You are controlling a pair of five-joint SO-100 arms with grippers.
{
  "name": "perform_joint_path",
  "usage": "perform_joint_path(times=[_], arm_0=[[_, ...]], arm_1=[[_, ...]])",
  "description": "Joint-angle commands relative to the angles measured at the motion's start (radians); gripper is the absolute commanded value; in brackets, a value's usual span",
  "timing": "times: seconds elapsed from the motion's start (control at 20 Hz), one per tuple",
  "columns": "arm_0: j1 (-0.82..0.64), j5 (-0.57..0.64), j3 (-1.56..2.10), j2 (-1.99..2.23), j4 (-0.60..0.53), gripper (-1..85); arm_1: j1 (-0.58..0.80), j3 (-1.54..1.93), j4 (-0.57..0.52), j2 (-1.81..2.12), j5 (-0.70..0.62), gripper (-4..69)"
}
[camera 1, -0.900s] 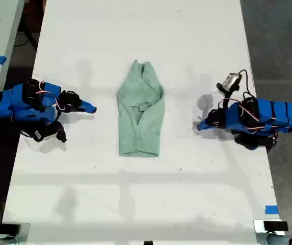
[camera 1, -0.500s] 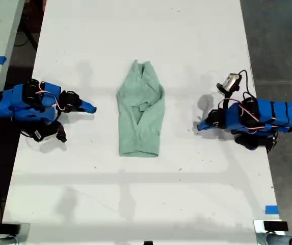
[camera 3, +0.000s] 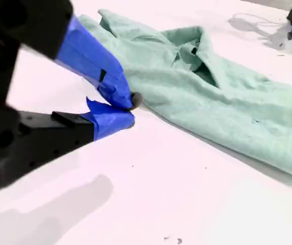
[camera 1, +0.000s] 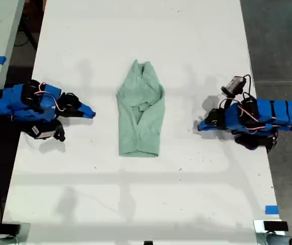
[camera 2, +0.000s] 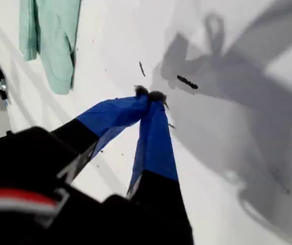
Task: Fold t shirt
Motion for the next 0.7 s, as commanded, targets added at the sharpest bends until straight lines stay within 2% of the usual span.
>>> perform_joint_path(times=[0.0,0.2,0.25,0.3,0.4,0.45,0.65], arm_0=[[0.103,-0.103,-0.308,-0.457,-0.052,0.0],[0.267,-0.152,-0.899,-1.157,0.006,0.0],[0.287,-0.147,-1.022,-1.289,0.023,6.7],[0.295,-0.11,-1.131,-1.411,0.025,15.3],[0.298,-0.067,-1.324,-1.628,0.052,19.4],[0.287,-0.044,-1.381,-1.709,0.052,20.0],[0.282,-0.046,-1.555,-1.976,0.046,20.7]], arm_1=[[-0.057,-0.391,-0.005,-0.515,0.023,-0.4],[-0.149,-1.083,0.051,-1.275,-0.067,-0.3],[-0.164,-1.213,0.054,-1.399,-0.091,-0.1],[-0.179,-1.33,0.051,-1.508,-0.118,2.1],[-0.207,-1.516,0.04,-1.684,-0.169,17.4],[-0.218,-1.591,0.04,-1.753,-0.183,20.8],[-0.249,-1.727,0.037,-1.875,-0.216,23.7]])
